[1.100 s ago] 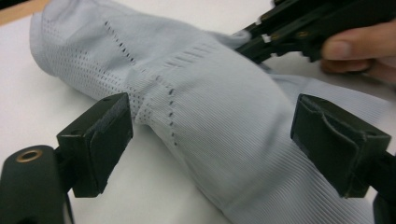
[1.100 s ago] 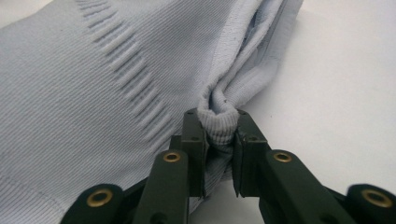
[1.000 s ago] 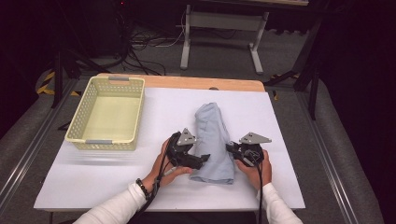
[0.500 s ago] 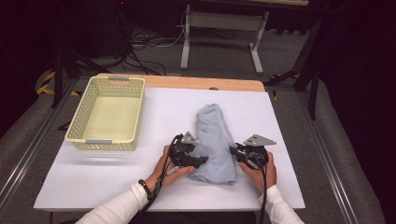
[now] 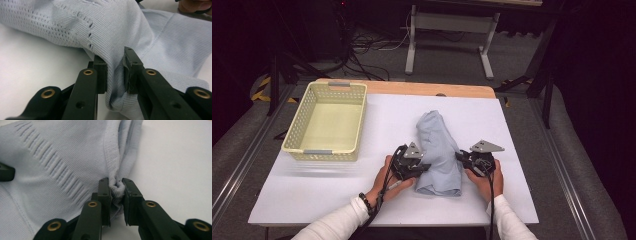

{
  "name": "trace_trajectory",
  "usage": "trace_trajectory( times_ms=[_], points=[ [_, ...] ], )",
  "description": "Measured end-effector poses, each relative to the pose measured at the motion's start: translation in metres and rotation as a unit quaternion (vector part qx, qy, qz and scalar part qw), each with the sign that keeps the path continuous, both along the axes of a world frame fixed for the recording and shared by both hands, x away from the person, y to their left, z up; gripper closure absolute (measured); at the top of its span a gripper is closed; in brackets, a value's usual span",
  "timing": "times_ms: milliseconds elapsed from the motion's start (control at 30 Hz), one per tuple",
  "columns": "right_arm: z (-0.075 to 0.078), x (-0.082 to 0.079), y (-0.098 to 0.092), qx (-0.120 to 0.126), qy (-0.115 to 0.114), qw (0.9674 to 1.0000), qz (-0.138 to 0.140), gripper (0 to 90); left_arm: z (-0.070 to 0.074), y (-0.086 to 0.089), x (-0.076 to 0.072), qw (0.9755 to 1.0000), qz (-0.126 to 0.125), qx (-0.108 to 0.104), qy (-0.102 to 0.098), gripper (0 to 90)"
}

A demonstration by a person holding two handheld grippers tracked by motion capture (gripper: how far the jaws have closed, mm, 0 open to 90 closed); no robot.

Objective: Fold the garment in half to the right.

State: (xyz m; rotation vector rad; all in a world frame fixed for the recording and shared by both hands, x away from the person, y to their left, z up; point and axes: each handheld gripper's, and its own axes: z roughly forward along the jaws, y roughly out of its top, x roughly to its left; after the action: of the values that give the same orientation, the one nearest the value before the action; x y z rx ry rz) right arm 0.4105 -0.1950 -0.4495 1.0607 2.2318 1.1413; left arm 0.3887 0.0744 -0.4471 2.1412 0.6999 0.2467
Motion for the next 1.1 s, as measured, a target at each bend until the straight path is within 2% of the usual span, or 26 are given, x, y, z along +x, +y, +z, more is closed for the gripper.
trace_trajectory(
  times_ms=[133,233,300,333,433,533,600,667,767,833,900,967,1033,1100],
  points=[
    [0.003,0.007,0.010,0.001,-0.010,0.9999,0.009,76.7,0.002,0.010,-0.003,0.9999,0.010,0.004,-0.003,74.9],
    [0.004,0.010,0.017,-0.003,-0.017,0.9998,0.009,72.0,0.002,0.017,-0.005,0.9998,0.015,0.009,-0.006,74.5],
    [0.005,0.010,0.019,-0.008,-0.023,0.9997,0.005,65.9,0.004,0.019,-0.008,0.9997,0.013,0.016,-0.013,73.0],
    [0.006,0.008,0.019,-0.009,-0.023,0.9997,0.006,66.2,0.005,0.020,-0.011,0.9996,0.011,0.020,-0.016,72.5],
    [0.009,0.003,0.015,-0.005,-0.022,0.9997,0.012,65.7,0.009,0.020,-0.018,0.9990,0.006,0.032,-0.031,72.2],
    [0.013,-0.005,0.012,-0.011,-0.036,0.9993,0.004,66.2,0.010,0.021,-0.024,0.9985,0.007,0.039,-0.038,69.8],
    [0.017,-0.011,0.007,-0.014,-0.044,0.9989,0.003,64.7,0.011,0.024,-0.028,0.9980,0.011,0.043,-0.045,64.3],
    [0.022,-0.018,0.002,-0.012,-0.056,0.9983,0.001,65.1,0.014,0.028,-0.032,0.9979,0.007,0.036,-0.053,61.5],
    [0.031,-0.030,-0.004,-0.001,-0.072,0.9974,0.003,70.5,0.019,0.034,-0.037,0.9973,0.011,0.028,-0.067,58.7],
    [0.036,-0.036,-0.004,0.011,-0.076,0.9969,0.016,74.3,0.023,0.036,-0.042,0.9963,0.008,0.024,-0.082,60.7],
    [0.037,-0.043,0.000,0.013,-0.076,0.9963,0.037,78.6,0.025,0.038,-0.048,0.9940,0.001,0.023,-0.107,64.1],
    [0.033,-0.050,0.007,0.006,-0.068,0.9958,0.061,81.2,0.027,0.039,-0.052,0.9914,-0.007,0.023,-0.129,70.0],
    [0.027,-0.055,0.016,-0.015,-0.059,0.9948,0.082,84.6,0.027,0.038,-0.052,0.9912,-0.014,0.018,-0.130,74.7],
    [0.021,-0.059,0.021,-0.030,-0.049,0.9938,0.095,86.0,0.028,0.034,-0.050,0.9905,-0.017,0.023,-0.135,77.9]
  ],
)
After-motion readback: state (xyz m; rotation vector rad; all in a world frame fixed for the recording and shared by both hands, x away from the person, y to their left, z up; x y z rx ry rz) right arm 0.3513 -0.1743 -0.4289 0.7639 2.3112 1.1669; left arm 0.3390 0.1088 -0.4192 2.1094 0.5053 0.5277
